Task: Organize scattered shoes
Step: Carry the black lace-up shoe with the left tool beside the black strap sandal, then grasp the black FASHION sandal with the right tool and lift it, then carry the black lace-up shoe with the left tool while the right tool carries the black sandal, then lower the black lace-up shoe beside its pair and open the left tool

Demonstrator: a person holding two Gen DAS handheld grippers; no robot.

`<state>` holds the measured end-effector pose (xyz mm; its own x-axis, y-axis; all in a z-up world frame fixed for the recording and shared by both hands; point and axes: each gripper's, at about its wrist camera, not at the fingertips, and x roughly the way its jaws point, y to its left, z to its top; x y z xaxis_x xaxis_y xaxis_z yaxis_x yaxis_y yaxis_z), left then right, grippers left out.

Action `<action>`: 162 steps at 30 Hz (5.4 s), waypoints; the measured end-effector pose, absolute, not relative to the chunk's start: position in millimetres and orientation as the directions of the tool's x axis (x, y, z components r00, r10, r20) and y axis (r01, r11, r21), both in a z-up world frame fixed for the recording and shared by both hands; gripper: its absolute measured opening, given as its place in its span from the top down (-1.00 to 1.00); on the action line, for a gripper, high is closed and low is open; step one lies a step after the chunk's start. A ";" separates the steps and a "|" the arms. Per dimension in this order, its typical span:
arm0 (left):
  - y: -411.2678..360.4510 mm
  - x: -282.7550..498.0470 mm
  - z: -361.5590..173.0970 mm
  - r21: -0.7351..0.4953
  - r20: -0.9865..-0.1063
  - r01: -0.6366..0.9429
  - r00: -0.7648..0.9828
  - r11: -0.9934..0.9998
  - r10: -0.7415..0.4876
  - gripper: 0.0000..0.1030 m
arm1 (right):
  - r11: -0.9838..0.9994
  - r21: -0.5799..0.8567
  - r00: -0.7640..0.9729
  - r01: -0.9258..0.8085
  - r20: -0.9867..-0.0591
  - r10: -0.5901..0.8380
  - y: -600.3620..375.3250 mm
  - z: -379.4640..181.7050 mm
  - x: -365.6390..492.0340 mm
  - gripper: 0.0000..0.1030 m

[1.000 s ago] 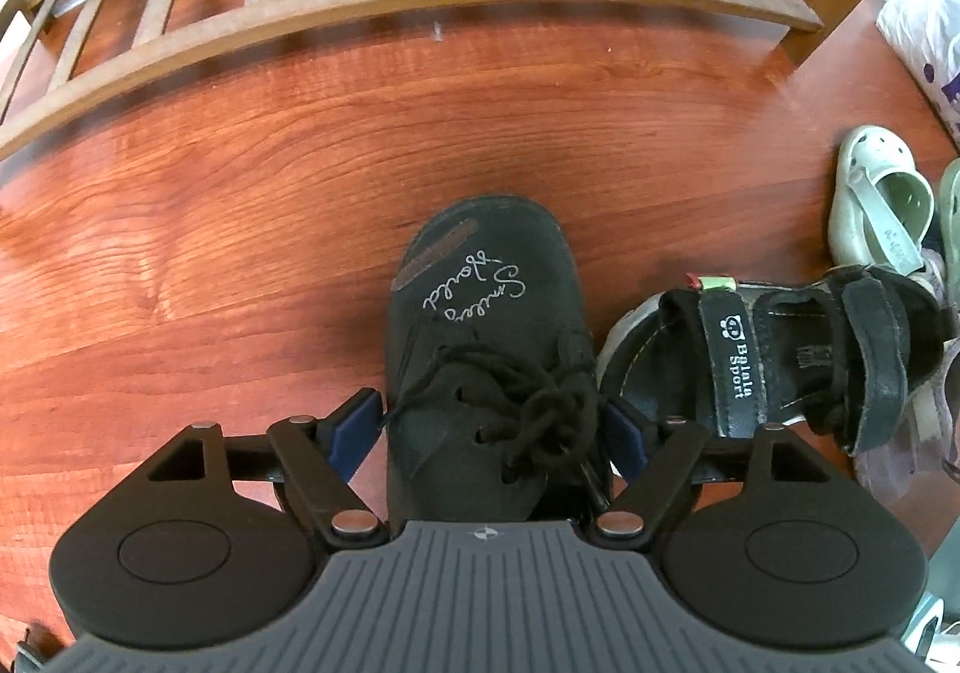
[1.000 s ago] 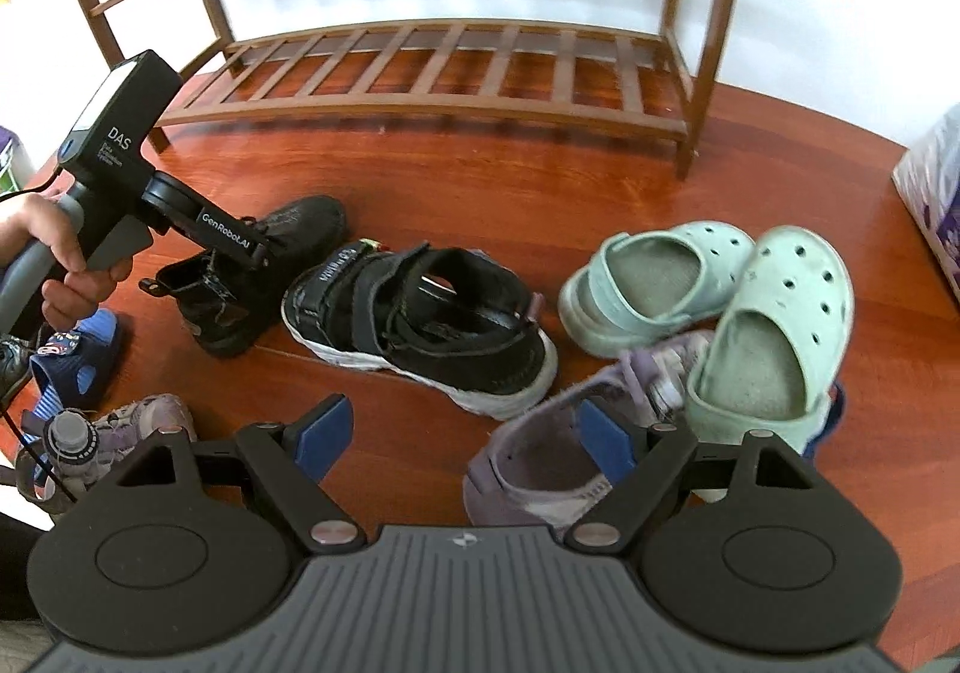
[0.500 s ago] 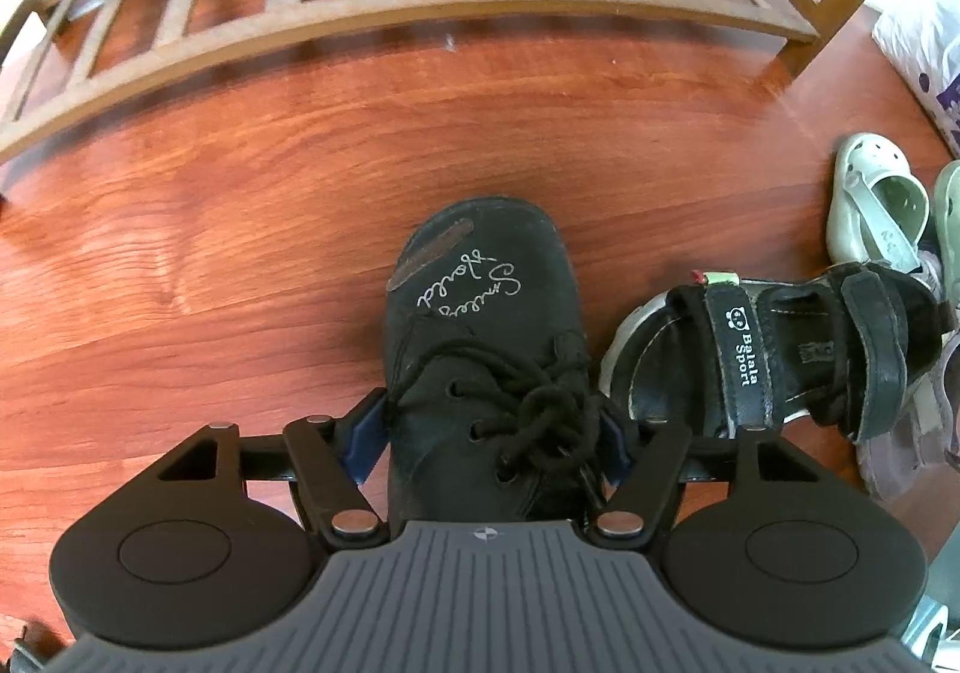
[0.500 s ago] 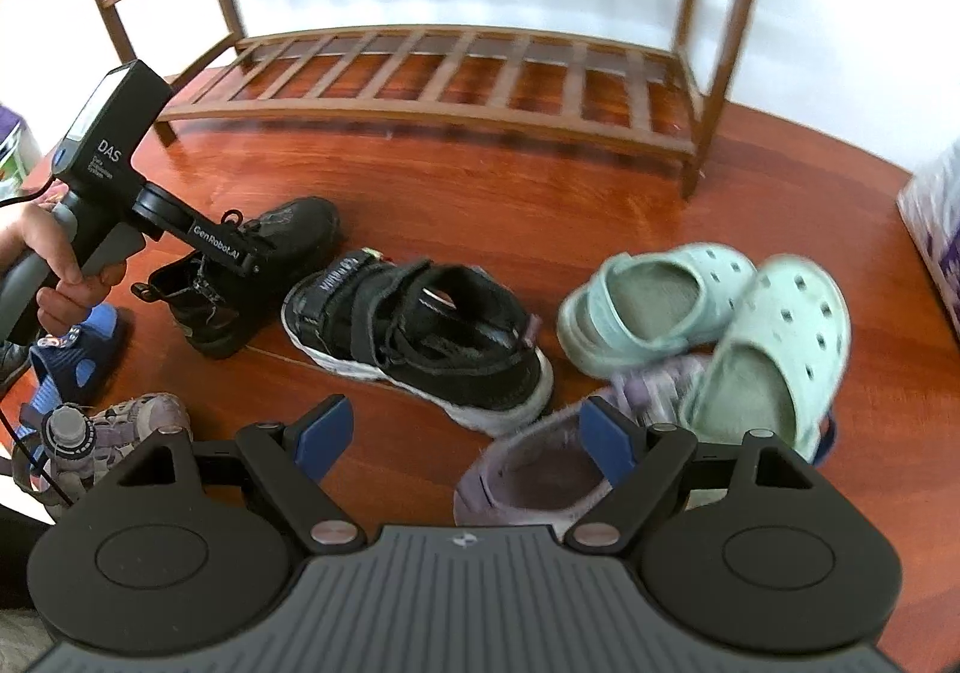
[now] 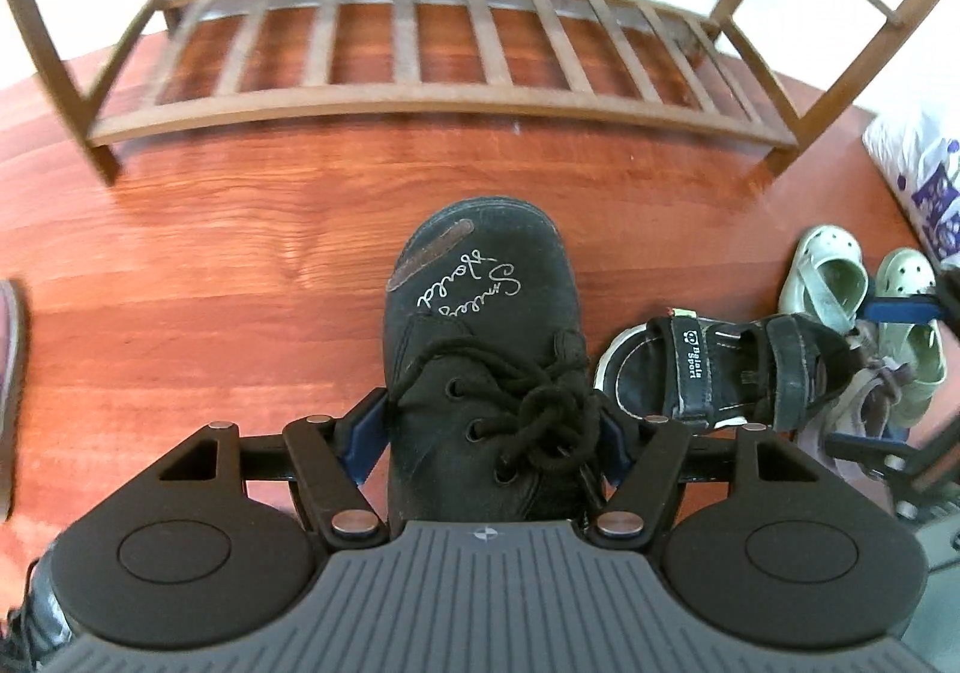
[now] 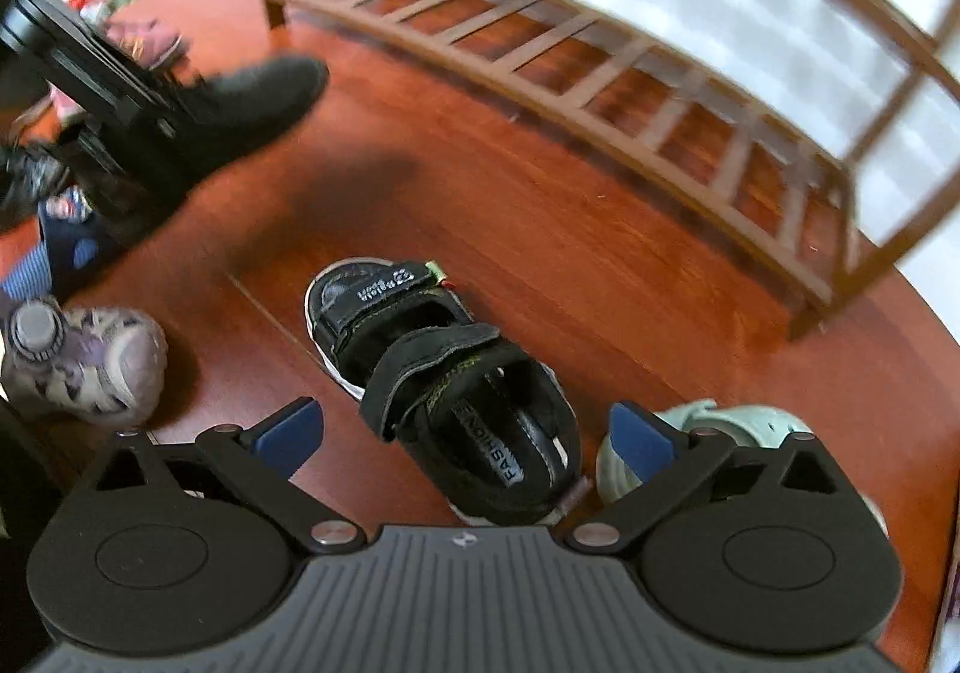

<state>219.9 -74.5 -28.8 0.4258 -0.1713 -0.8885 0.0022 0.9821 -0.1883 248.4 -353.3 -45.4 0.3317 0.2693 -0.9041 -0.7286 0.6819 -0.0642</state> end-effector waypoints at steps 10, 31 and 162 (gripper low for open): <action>-54.3 177.1 -15.3 -0.203 -0.884 -0.080 0.443 0.976 -0.147 -0.36 | 0.685 -0.007 0.248 -0.728 -0.935 0.253 -344.0 -74.7 259.3 -1.00; -35.7 121.6 -3.0 -0.231 -0.872 -0.161 0.472 0.960 -0.130 -0.36 | 0.653 -0.044 0.248 -0.756 -0.943 0.223 -307.4 -89.3 228.0 -0.98; 261.6 21.8 -67.2 -0.247 -0.905 -0.142 0.388 0.958 -0.176 -0.59 | 0.906 0.172 0.395 -0.388 -0.857 0.331 -3.5 20.0 50.0 -0.42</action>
<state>21.8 261.6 -67.2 0.3876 -0.1762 -0.9048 -0.1418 0.9585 -0.2474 50.0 -3.5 20.0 0.3948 0.3315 -0.8569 -0.3875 0.9057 0.1718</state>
